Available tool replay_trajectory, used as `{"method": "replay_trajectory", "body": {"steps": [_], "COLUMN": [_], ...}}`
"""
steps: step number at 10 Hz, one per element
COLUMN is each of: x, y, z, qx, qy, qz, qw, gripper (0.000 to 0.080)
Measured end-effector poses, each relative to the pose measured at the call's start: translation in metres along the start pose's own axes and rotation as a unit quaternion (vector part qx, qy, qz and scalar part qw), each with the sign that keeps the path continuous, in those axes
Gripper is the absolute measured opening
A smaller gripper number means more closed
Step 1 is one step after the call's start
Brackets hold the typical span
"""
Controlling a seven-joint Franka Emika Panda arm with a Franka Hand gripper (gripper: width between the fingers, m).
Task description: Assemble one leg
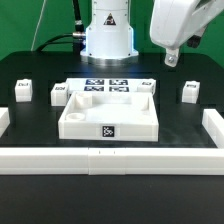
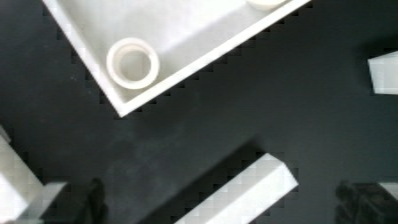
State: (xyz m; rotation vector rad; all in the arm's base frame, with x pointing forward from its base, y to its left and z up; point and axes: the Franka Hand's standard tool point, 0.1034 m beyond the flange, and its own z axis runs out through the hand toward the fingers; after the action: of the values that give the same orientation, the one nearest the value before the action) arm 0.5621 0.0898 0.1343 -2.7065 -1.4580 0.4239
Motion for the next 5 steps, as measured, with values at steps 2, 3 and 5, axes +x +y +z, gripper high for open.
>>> {"method": "replay_trajectory", "body": {"steps": [2,3,5], "x": [-0.020,-0.033,-0.055], "y": [-0.002,-0.002,0.004], "z": [0.023,0.030,0.045], "qx": [-0.021,-0.030,-0.044], "qy": [0.027,0.035,0.049], "qz": [-0.076,-0.102,-0.152], "qw": [0.997,0.994,0.986], "gripper": [0.0650,0.0650,0.0650]}}
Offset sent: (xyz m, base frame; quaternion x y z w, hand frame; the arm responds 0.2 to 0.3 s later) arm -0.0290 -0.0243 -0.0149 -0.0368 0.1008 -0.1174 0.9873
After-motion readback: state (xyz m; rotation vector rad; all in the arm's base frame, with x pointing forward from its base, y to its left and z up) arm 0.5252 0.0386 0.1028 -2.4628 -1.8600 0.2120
